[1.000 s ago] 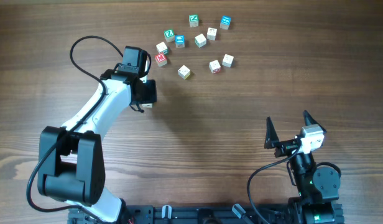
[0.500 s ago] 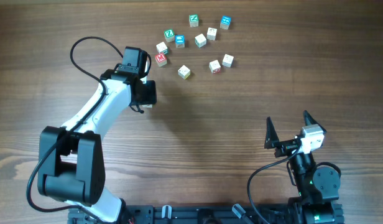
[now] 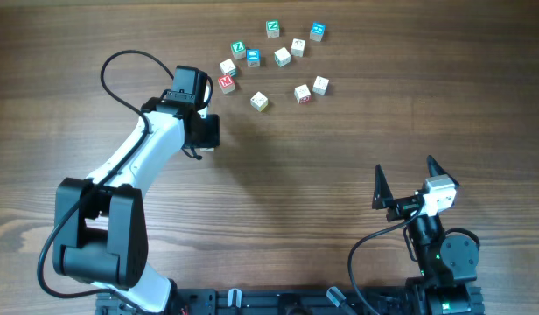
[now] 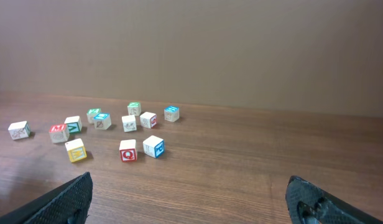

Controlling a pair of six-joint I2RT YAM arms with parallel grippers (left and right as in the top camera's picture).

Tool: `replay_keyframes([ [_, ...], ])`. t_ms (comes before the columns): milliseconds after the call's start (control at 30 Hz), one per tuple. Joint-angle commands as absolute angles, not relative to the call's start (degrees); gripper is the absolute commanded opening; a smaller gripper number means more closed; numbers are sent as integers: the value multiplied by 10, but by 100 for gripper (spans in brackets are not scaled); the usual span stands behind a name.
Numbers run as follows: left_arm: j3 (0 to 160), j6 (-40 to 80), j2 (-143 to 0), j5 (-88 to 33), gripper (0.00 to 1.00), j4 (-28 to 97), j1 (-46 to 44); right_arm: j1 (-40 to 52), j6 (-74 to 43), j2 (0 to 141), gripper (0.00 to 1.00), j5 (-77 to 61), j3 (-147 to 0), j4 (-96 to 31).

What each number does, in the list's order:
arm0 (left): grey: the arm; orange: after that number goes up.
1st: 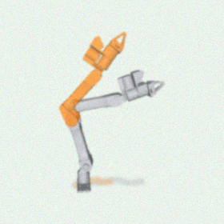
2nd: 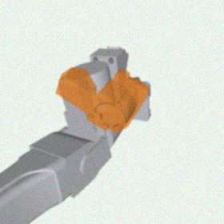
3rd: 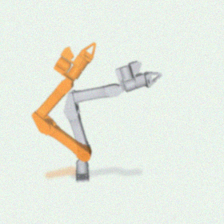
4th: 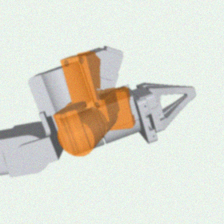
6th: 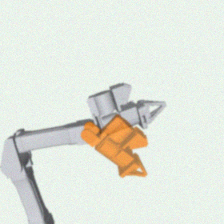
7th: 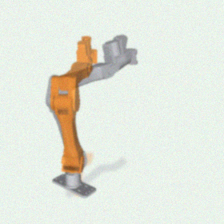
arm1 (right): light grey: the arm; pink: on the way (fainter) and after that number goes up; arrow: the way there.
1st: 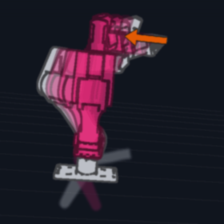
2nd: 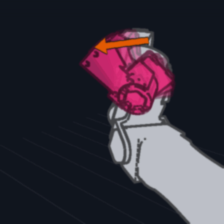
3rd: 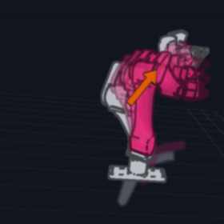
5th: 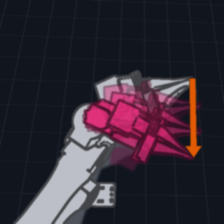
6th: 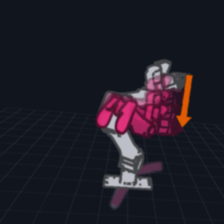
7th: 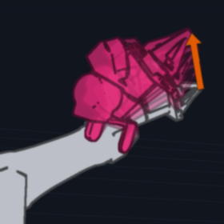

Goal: Form a tower
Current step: 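Open the left gripper and raise it off the stack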

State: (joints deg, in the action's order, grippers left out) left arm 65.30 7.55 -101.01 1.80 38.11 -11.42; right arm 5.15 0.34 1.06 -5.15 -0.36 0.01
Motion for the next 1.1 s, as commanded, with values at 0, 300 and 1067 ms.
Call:
replay_keyframes([
  [0,647,63,-1003,17,34,383,-112,50,11,9,100,-61,-3,3],
  [300,647,62,-1003,17,59,383,-112,50,11,9,100,-61,-3,3],
  [1067,772,159,-826,37,100,379,-76,50,11,9,100,-61,-3,3],
])
